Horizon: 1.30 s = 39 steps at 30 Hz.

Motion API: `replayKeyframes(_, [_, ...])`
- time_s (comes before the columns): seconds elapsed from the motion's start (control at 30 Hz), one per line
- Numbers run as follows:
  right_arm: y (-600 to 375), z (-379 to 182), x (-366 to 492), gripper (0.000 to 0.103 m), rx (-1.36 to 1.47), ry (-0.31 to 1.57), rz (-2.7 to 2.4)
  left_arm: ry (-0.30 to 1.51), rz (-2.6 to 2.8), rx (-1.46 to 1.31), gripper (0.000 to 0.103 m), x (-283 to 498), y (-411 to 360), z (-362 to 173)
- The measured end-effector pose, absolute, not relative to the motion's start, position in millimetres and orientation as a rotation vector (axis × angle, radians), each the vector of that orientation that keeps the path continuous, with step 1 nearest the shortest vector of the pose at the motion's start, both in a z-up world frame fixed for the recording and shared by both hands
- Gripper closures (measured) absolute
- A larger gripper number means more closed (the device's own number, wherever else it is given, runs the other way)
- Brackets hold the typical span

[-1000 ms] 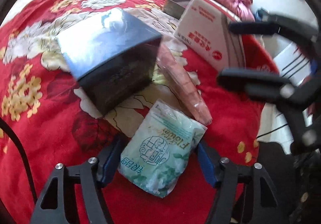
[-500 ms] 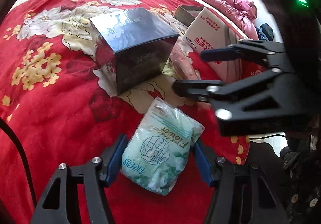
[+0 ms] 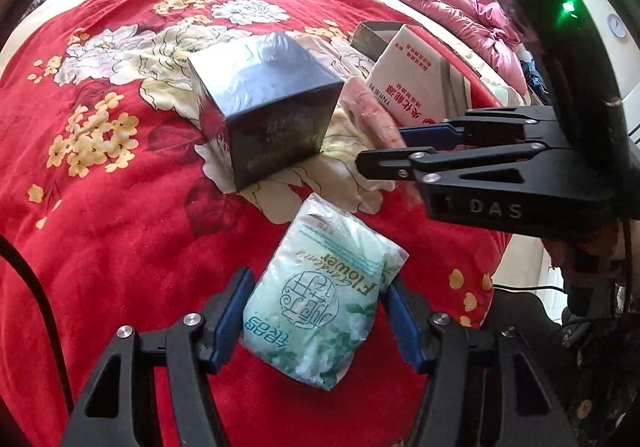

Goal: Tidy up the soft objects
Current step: 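Grasp the green Flower tissue packet with the left tool while the right tool grasps the pink bagged item, then carry the tissue packet and pink bagged item over the pink tray with both tools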

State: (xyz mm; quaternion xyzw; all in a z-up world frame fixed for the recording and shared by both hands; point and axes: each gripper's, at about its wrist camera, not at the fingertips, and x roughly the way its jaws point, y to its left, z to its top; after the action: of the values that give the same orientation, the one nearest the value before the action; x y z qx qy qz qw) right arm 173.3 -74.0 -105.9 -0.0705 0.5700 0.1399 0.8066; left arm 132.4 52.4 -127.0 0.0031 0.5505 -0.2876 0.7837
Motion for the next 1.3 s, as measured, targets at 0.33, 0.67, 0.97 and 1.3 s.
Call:
replayKeyframes(0.33, [-105.9,-44.6,146.2,0.067,-0.063,1.106,0.33,1.151,-0.603,0.035,0.039,113.7,33.2,-93.2])
replayKeyframes(0.67, [-164.0,21.5,115.5,0.067,0.008,0.982,0.297,1.093,-0.564,0.076,0.039,103.0,-13.7,-36.5])
replayKeyframes(0.97, [-235.9,57.6,95.3,0.067,0.069,0.912,0.22,1.059,-0.556,0.079,0.039,106.6,-67.8,-1.8])
replayKeyframes(1.3, [-308.6,70.7,79.8,0.067,0.11,0.88,0.139,1.037,-0.59,0.133,0.039,113.6,-142.2,16.7])
